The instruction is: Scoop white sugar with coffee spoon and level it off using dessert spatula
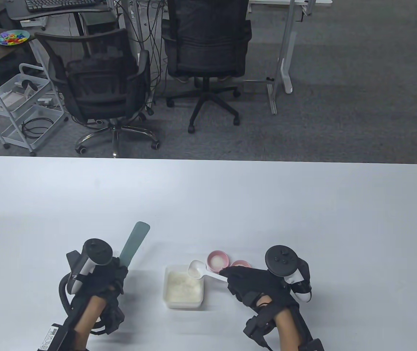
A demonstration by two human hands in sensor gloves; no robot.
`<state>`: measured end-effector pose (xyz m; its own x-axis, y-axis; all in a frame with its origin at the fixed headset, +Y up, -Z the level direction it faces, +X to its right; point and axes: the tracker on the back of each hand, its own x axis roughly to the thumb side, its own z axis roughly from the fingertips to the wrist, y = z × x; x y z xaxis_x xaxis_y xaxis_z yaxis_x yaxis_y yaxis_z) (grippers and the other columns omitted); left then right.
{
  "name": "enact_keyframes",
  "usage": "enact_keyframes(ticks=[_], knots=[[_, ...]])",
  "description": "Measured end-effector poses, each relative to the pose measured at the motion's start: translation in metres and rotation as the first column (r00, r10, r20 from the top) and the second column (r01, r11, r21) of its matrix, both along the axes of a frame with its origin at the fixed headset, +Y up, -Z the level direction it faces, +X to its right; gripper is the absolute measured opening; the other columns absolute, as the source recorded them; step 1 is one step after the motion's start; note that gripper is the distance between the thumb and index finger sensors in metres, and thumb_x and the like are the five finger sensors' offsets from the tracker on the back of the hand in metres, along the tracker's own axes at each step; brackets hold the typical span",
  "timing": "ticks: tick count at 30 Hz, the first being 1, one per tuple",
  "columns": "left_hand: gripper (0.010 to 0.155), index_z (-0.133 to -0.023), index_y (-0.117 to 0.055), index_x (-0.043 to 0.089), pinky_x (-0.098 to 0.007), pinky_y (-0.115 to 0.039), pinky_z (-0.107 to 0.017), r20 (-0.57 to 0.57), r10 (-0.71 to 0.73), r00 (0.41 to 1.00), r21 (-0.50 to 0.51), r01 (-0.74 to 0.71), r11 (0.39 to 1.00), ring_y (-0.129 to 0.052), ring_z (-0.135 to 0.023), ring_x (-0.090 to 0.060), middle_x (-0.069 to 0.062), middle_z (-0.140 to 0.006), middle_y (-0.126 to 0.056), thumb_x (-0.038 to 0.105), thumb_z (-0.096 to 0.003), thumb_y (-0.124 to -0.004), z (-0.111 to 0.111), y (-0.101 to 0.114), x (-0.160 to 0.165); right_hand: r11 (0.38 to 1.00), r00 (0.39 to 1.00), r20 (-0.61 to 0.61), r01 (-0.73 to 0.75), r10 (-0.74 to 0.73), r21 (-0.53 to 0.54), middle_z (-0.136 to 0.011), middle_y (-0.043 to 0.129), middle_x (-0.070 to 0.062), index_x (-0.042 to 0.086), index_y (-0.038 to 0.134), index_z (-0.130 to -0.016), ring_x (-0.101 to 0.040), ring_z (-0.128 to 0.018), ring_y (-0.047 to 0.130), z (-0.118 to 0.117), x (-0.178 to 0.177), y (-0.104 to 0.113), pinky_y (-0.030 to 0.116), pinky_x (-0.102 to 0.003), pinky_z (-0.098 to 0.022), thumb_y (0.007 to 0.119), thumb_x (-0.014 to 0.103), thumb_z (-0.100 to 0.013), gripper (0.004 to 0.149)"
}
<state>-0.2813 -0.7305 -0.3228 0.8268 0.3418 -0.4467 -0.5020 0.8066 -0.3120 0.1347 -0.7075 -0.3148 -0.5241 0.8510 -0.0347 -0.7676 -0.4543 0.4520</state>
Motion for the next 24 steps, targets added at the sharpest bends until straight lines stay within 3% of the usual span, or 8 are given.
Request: enact_keyframes(ticks=[5,10,13,17,20,24], knots=[[0.047,-0.094,-0.080,0.030,-0.037,-0.091,-0.055,0.001,-0.010,1.000,-0.033,0.010,0.999,-0.108,-0.069,-0.016,0.005,-0.090,-0.093,0.049,-0.0506,-0.075,-0.002,-0.005,-0.003,1.000,1.000,-0.002,-0.008,0.008,-0.004,-0.068,0.093,-0.011,0.003,0.077,-0.097,-0.024,-0.046,0.090,0.000,-0.001,0.000,0.067,-0.059,-0.061,0.075,0.027,-0.054,0.049],[0.047,-0.094,-0.080,0.030,-0.038,-0.090,-0.056,0.040,0.026,0.999,-0.004,-0.026,1.000,-0.108,-0.069,-0.017,0.005,-0.091,-0.093,0.049,-0.0506,-0.075,0.001,0.002,0.006,1.000,1.000,-0.006,-0.012,0.012,-0.003,-0.068,0.093,-0.011,0.004,0.077,-0.097,-0.024,-0.046,0.090,0.000,-0.002,0.000,0.067,-0.059,-0.061,0.075,0.027,-0.054,0.049],[0.047,-0.093,-0.080,0.030,-0.038,-0.090,-0.055,0.118,0.116,0.986,0.003,-0.117,0.993,-0.108,-0.068,-0.017,0.005,-0.090,-0.093,0.050,-0.0505,-0.075,0.006,0.010,0.021,1.000,1.000,-0.004,-0.006,0.006,-0.002,-0.068,0.093,-0.011,0.003,0.077,-0.097,-0.024,-0.046,0.090,0.000,-0.001,0.000,0.067,-0.059,-0.061,0.075,0.027,-0.054,0.049],[0.047,-0.093,-0.080,0.030,-0.037,-0.090,-0.054,0.286,0.257,0.923,-0.052,-0.253,0.966,-0.108,-0.067,-0.017,0.005,-0.089,-0.093,0.050,-0.0510,-0.075,0.018,0.021,0.055,1.000,1.000,-0.002,-0.001,0.001,-0.003,-0.068,0.093,-0.011,0.003,0.077,-0.097,-0.025,-0.046,0.090,0.000,-0.001,0.000,0.067,-0.059,-0.061,0.075,0.027,-0.054,0.049],[0.047,-0.093,-0.081,0.030,-0.037,-0.091,-0.054,0.390,0.271,0.880,-0.079,-0.262,0.962,-0.109,-0.066,-0.016,0.005,-0.089,-0.094,0.050,-0.0510,-0.075,0.030,0.026,0.081,1.000,1.000,-0.005,-0.003,0.003,-0.006,-0.068,0.093,-0.011,0.003,0.077,-0.097,-0.024,-0.046,0.090,0.000,-0.002,0.000,0.067,-0.059,-0.061,0.075,0.027,-0.054,0.049],[0.048,-0.093,-0.081,0.029,-0.036,-0.092,-0.052,0.448,0.274,0.851,-0.127,-0.243,0.962,-0.110,-0.065,-0.016,0.005,-0.088,-0.095,0.051,-0.0512,-0.075,0.038,0.022,0.100,1.000,1.000,-0.012,-0.005,0.005,-0.011,-0.068,0.093,-0.011,0.003,0.077,-0.097,-0.024,-0.046,0.090,0.000,-0.003,-0.001,0.067,-0.059,-0.061,0.075,0.027,-0.054,0.049]])
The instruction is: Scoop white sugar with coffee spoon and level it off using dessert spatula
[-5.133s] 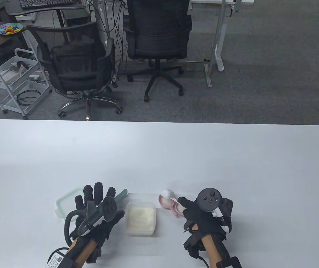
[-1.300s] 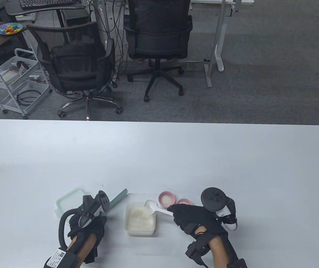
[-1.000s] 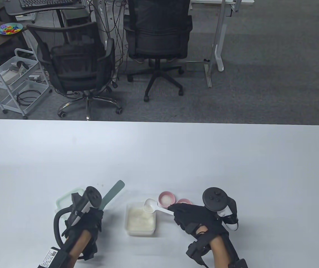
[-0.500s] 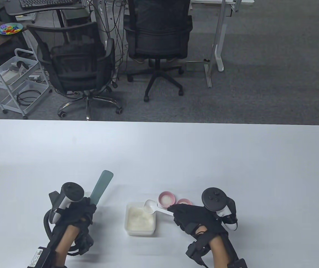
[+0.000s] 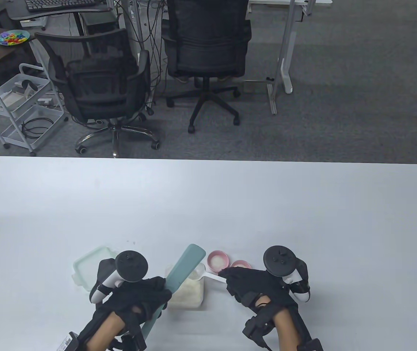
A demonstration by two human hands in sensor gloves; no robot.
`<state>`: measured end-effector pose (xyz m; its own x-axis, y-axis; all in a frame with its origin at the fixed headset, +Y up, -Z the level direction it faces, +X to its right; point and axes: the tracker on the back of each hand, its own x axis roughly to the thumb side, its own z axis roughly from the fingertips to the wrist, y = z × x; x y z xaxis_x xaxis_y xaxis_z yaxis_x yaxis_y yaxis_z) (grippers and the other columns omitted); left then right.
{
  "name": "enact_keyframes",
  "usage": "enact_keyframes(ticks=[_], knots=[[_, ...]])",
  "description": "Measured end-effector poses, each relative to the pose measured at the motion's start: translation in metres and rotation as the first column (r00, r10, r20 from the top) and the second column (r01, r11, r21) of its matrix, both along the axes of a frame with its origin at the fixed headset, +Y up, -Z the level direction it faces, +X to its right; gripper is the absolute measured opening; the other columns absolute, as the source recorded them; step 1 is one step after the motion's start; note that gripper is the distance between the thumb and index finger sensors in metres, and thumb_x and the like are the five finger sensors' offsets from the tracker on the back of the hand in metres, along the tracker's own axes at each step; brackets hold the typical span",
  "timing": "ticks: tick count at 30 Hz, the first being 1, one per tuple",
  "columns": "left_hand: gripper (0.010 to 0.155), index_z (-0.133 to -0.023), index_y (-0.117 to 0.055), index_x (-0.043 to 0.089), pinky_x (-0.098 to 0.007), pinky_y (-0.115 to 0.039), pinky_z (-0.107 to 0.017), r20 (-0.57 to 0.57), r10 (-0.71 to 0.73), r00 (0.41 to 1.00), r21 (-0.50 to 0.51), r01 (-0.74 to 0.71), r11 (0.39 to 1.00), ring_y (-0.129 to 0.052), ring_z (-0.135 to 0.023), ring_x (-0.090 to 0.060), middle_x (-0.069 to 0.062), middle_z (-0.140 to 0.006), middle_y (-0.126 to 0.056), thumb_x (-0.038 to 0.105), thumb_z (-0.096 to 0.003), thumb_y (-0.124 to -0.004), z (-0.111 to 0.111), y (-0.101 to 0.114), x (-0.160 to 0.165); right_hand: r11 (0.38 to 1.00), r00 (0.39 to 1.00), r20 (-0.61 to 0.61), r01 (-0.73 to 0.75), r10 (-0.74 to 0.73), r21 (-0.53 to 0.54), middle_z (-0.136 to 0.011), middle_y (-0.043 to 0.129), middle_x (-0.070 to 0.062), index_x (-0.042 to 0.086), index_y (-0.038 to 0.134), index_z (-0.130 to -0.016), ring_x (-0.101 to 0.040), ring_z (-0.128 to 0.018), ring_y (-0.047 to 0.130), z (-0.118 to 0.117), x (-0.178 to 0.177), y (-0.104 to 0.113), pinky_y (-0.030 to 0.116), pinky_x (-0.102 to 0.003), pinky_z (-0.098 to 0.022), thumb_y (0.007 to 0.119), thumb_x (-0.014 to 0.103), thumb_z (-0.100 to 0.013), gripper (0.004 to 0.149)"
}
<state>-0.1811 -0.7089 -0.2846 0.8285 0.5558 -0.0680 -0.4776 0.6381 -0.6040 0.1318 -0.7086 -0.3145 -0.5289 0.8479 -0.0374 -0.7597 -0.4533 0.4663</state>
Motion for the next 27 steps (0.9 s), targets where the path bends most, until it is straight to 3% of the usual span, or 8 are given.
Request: enact_keyframes(ticks=[9,18,27], knots=[[0.048,-0.093,-0.081,0.029,-0.036,-0.092,-0.051,0.010,-0.076,0.997,-0.008,0.076,0.997,-0.110,-0.063,-0.016,0.005,-0.087,-0.095,0.051,-0.0513,-0.075,0.001,-0.008,0.007,0.998,0.998,-0.035,0.050,-0.052,-0.032,-0.068,0.093,-0.011,0.002,0.076,-0.097,-0.025,-0.046,0.090,0.000,-0.001,0.000,0.066,-0.059,-0.061,0.074,0.027,-0.054,0.049],[0.048,-0.093,-0.081,0.029,-0.036,-0.092,-0.052,-0.065,-0.186,0.980,0.007,0.186,0.982,-0.110,-0.065,-0.016,0.005,-0.088,-0.095,0.050,-0.0514,-0.075,-0.008,-0.011,-0.009,0.998,0.998,-0.033,0.045,-0.047,-0.051,-0.068,0.093,-0.012,0.002,0.076,-0.097,-0.025,-0.046,0.090,-0.001,0.003,-0.002,0.066,-0.059,-0.061,0.074,0.026,-0.054,0.050],[0.048,-0.093,-0.081,0.029,-0.037,-0.091,-0.053,-0.073,-0.193,0.978,-0.014,0.193,0.981,-0.109,-0.065,-0.017,0.005,-0.088,-0.094,0.051,-0.0513,-0.075,-0.011,-0.013,-0.014,0.996,0.998,-0.025,0.063,-0.064,-0.065,-0.068,0.093,-0.012,0.002,0.076,-0.098,-0.025,-0.046,0.090,-0.001,0.008,-0.002,0.066,-0.059,-0.061,0.074,0.026,-0.055,0.050]])
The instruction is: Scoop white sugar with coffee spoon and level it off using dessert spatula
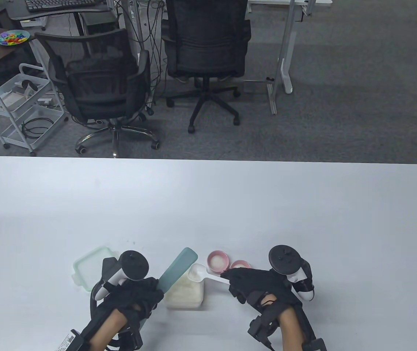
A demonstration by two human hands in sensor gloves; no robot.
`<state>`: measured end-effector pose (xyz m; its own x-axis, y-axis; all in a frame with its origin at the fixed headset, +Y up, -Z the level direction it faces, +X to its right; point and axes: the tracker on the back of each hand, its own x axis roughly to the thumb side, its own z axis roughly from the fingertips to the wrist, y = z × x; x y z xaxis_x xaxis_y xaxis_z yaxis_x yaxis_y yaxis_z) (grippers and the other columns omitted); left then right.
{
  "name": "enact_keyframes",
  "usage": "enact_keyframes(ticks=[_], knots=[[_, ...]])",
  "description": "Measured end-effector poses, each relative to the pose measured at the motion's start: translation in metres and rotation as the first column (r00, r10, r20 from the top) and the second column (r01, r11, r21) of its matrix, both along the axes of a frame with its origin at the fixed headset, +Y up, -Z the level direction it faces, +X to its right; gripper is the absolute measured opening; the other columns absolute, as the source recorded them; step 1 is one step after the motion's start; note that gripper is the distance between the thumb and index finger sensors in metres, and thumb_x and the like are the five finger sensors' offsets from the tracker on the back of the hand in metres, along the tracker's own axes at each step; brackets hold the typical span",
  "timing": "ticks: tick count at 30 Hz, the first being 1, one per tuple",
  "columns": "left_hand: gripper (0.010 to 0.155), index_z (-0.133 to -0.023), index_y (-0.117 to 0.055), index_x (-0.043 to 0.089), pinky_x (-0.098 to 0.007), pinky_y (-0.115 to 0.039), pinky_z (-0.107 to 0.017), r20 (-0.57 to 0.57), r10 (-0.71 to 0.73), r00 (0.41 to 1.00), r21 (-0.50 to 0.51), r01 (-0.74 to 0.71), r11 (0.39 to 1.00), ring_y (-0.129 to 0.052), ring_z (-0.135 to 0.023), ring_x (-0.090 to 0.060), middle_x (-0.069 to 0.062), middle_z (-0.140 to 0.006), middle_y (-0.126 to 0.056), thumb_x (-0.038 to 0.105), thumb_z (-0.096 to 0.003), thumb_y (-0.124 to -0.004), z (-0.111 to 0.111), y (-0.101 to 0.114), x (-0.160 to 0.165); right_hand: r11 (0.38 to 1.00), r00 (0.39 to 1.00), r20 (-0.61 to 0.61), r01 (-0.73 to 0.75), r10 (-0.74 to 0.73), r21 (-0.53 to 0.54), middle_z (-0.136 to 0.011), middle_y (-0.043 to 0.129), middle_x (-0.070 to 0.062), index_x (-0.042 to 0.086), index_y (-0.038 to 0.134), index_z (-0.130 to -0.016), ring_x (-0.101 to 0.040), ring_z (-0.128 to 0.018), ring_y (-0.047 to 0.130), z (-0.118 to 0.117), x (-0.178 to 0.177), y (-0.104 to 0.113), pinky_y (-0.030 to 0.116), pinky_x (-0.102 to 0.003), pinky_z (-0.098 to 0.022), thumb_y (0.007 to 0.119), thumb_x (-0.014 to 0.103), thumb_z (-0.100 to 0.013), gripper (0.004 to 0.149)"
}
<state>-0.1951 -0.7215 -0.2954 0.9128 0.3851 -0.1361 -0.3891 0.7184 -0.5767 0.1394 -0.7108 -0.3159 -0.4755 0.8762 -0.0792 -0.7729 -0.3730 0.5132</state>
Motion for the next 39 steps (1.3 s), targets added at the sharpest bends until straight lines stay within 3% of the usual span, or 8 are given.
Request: enact_keyframes(ticks=[7,11,16,21,24,28,31,39], knots=[[0.048,-0.093,-0.082,0.028,-0.038,-0.090,-0.053,-0.053,-0.120,0.991,0.109,0.125,0.986,-0.108,-0.064,-0.018,0.004,-0.087,-0.094,0.051,-0.0515,-0.075,0.003,0.008,-0.001,1.000,1.000,0.003,-0.009,0.009,0.007,-0.068,0.093,-0.012,0.002,0.076,-0.097,-0.025,-0.046,0.090,0.000,0.000,0.001,0.066,-0.059,-0.061,0.074,0.026,-0.055,0.049],[0.048,-0.094,-0.081,0.030,-0.039,-0.086,-0.058,-0.157,-0.395,0.905,0.334,0.425,0.841,-0.105,-0.068,-0.018,0.005,-0.089,-0.092,0.050,-0.0516,-0.073,0.009,0.028,0.003,0.998,0.998,0.022,-0.058,0.058,0.019,-0.068,0.093,-0.012,0.002,0.076,-0.098,-0.025,-0.046,0.090,0.000,0.002,0.001,0.066,-0.059,-0.062,0.074,0.026,-0.055,0.050],[0.048,-0.094,-0.082,0.032,-0.041,-0.084,-0.059,-0.135,-0.255,0.958,0.325,0.286,0.902,-0.103,-0.070,-0.020,0.004,-0.089,-0.091,0.050,-0.0515,-0.072,0.011,0.034,-0.001,0.999,0.998,0.020,-0.052,0.052,0.015,-0.068,0.093,-0.012,0.002,0.076,-0.098,-0.025,-0.046,0.090,0.000,0.003,0.001,0.066,-0.059,-0.061,0.074,0.026,-0.055,0.049],[0.048,-0.095,-0.082,0.034,-0.043,-0.082,-0.061,-0.112,-0.286,0.952,0.365,0.307,0.879,-0.101,-0.071,-0.021,0.004,-0.089,-0.090,0.051,-0.0513,-0.072,0.009,0.026,0.005,0.999,0.999,0.018,-0.047,0.046,0.015,-0.068,0.093,-0.012,0.002,0.076,-0.097,-0.025,-0.046,0.090,0.000,0.003,0.001,0.066,-0.059,-0.061,0.074,0.026,-0.055,0.049],[0.049,-0.097,-0.076,0.038,-0.039,-0.084,-0.059,-0.052,-0.474,0.879,0.254,0.470,0.845,-0.102,-0.068,-0.016,0.007,-0.088,-0.092,0.052,-0.0517,-0.067,0.009,0.014,0.013,0.999,0.998,0.020,-0.053,0.052,0.014,-0.068,0.093,-0.012,0.002,0.076,-0.097,-0.025,-0.046,0.090,0.000,0.003,0.000,0.066,-0.059,-0.061,0.074,0.026,-0.055,0.049],[0.048,-0.095,-0.082,0.034,-0.042,-0.081,-0.061,-0.137,-0.364,0.921,0.407,0.387,0.827,-0.100,-0.069,-0.019,0.005,-0.087,-0.091,0.051,-0.0516,-0.071,0.009,0.019,0.014,1.000,1.000,0.015,-0.023,0.023,0.017,-0.068,0.093,-0.012,0.002,0.076,-0.097,-0.025,-0.046,0.090,0.000,0.003,0.001,0.066,-0.059,-0.061,0.074,0.026,-0.055,0.049],[0.048,-0.095,-0.079,0.036,-0.040,-0.085,-0.060,-0.066,-0.507,0.860,0.296,0.502,0.813,-0.104,-0.070,-0.017,0.007,-0.089,-0.092,0.051,-0.0509,-0.071,0.009,0.011,0.019,0.999,1.000,0.012,-0.027,0.027,0.022,-0.068,0.093,-0.012,0.002,0.076,-0.098,-0.025,-0.046,0.090,0.000,0.002,0.002,0.066,-0.059,-0.061,0.074,0.026,-0.055,0.049],[0.048,-0.093,-0.084,0.034,-0.040,-0.085,-0.058,-0.111,-0.445,0.888,0.326,0.456,0.828,-0.104,-0.067,-0.018,0.005,-0.086,-0.094,0.051,-0.0505,-0.073,0.010,0.017,0.014,0.999,1.000,0.013,-0.027,0.027,0.021,-0.068,0.093,-0.012,0.002,0.076,-0.098,-0.025,-0.046,0.090,0.000,0.002,0.002,0.066,-0.059,-0.061,0.074,0.026,-0.055,0.049]])
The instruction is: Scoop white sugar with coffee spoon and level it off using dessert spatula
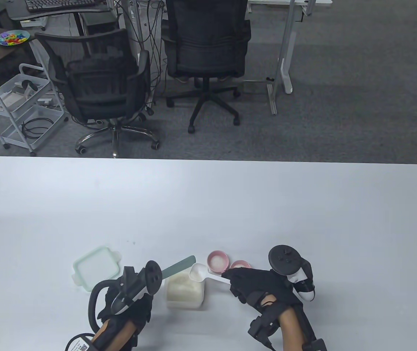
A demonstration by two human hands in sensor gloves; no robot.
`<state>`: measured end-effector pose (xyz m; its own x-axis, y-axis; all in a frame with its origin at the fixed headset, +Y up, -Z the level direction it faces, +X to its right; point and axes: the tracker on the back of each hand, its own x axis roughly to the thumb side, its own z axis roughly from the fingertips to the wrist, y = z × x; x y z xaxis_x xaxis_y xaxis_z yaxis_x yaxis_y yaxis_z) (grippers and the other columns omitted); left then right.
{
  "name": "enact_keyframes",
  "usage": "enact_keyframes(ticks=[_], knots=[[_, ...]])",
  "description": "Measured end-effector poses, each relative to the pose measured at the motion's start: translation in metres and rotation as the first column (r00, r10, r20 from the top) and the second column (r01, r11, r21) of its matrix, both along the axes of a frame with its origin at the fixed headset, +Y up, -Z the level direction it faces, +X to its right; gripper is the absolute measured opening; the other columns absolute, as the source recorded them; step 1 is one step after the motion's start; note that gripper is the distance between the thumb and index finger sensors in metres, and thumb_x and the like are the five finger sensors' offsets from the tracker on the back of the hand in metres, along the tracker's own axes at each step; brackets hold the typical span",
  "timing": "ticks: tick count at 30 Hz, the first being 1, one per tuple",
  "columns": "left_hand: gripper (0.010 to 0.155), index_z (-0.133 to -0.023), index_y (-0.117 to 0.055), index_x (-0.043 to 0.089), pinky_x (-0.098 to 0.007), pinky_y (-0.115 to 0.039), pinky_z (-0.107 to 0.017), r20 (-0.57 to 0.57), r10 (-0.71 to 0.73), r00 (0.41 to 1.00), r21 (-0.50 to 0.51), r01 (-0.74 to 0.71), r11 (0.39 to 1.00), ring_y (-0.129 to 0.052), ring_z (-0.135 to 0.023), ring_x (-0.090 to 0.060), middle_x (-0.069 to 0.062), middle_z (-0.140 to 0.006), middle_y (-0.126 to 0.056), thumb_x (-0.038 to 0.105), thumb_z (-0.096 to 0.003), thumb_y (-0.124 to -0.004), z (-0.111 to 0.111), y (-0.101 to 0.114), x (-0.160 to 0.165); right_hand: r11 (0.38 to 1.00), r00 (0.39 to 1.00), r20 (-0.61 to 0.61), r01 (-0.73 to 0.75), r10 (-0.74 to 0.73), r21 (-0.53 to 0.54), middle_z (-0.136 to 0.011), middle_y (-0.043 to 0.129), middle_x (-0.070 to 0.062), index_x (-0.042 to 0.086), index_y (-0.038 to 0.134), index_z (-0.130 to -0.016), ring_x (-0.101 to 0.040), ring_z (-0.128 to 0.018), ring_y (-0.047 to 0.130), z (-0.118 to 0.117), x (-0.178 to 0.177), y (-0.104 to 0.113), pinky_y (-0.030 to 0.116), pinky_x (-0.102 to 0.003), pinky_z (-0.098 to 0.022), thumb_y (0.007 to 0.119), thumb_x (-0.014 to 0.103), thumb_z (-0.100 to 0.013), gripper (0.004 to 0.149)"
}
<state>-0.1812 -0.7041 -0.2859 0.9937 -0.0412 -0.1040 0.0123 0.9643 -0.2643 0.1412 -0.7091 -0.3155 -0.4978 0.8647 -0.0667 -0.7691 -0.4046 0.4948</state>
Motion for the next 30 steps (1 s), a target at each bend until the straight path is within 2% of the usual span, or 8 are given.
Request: enact_keyframes(ticks=[3,16,30], knots=[[0.048,-0.094,-0.084,0.033,-0.040,-0.086,-0.057,-0.034,0.038,0.999,0.045,-0.037,0.998,-0.105,-0.066,-0.018,0.005,-0.086,-0.095,0.051,-0.0506,-0.073,-0.003,0.004,-0.009,1.000,1.000,0.000,0.005,-0.005,0.001,-0.068,0.093,-0.012,0.002,0.076,-0.098,-0.025,-0.046,0.090,0.000,0.000,0.000,0.066,-0.059,-0.061,0.074,0.026,-0.055,0.049],[0.048,-0.093,-0.085,0.032,-0.039,-0.088,-0.056,-0.138,0.039,0.990,0.035,-0.035,0.999,-0.107,-0.064,-0.017,0.006,-0.084,-0.096,0.051,-0.0502,-0.074,-0.020,-0.009,-0.035,1.000,1.000,-0.003,-0.004,0.004,0.001,-0.069,0.092,-0.012,0.003,0.075,-0.098,-0.025,-0.046,0.090,0.000,-0.001,0.000,0.066,-0.059,-0.061,0.074,0.027,-0.055,0.049],[0.048,-0.091,-0.087,0.030,-0.037,-0.090,-0.052,-0.190,-0.070,0.979,-0.055,0.061,0.997,-0.109,-0.060,-0.016,0.005,-0.081,-0.099,0.054,-0.0499,-0.077,-0.031,-0.032,-0.042,0.999,0.999,-0.014,-0.032,0.032,-0.010,-0.069,0.092,-0.012,0.002,0.075,-0.098,-0.025,-0.046,0.090,0.000,-0.004,-0.002,0.065,-0.059,-0.062,0.074,0.027,-0.055,0.050]])
